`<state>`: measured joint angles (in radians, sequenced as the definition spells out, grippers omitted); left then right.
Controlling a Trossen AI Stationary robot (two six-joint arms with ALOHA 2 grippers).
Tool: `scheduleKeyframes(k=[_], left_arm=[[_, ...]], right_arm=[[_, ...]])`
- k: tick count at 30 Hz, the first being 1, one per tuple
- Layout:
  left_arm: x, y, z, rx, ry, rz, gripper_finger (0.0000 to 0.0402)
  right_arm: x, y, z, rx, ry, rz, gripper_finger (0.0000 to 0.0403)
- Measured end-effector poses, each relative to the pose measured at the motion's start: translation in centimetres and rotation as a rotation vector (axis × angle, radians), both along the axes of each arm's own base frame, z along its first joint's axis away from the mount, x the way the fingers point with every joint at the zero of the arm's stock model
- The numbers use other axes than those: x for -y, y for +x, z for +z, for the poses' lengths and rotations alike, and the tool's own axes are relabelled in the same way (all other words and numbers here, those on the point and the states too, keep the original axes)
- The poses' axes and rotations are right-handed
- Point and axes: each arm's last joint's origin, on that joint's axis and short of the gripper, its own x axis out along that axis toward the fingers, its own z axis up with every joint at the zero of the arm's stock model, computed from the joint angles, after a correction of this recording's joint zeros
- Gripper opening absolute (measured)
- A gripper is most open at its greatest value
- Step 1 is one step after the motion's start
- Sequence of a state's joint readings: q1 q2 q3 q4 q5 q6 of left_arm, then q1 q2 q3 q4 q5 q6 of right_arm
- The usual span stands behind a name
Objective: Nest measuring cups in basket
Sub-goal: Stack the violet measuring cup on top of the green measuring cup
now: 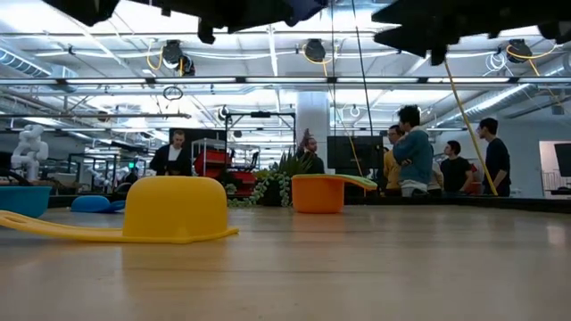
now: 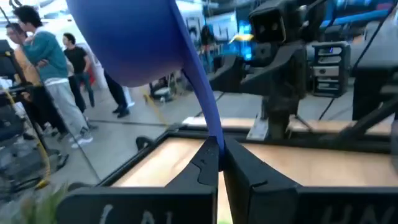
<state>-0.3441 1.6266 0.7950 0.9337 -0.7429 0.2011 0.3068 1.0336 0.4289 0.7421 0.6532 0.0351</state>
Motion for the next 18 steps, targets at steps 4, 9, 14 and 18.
scheduleKeyframes(k=[4, 9, 14, 18], left_arm=[[0.1, 1.3, -0.6, 0.093, -0.014, -0.041, 0.0007], [0.2, 3.2, -1.1, 0.223, 0.007, -0.089, 0.0007], [0.4, 5.0, -0.9, 0.28, 0.016, -0.086, 0.0007], [0.6, 6.3, -0.3, 0.313, 0.017, -0.09, 0.0007]], right_arm=[[0.3, 1.0, 0.0, 0.093, 0.103, 0.194, 0.0228], [0.4, 1.6, 0.7, 0.248, 0.169, 0.285, 0.0228], [0.6, 1.9, 0.9, 0.343, 0.263, 0.296, 0.0228], [0.6, 2.0, 0.8, 0.366, 0.294, 0.302, 0.0228]])
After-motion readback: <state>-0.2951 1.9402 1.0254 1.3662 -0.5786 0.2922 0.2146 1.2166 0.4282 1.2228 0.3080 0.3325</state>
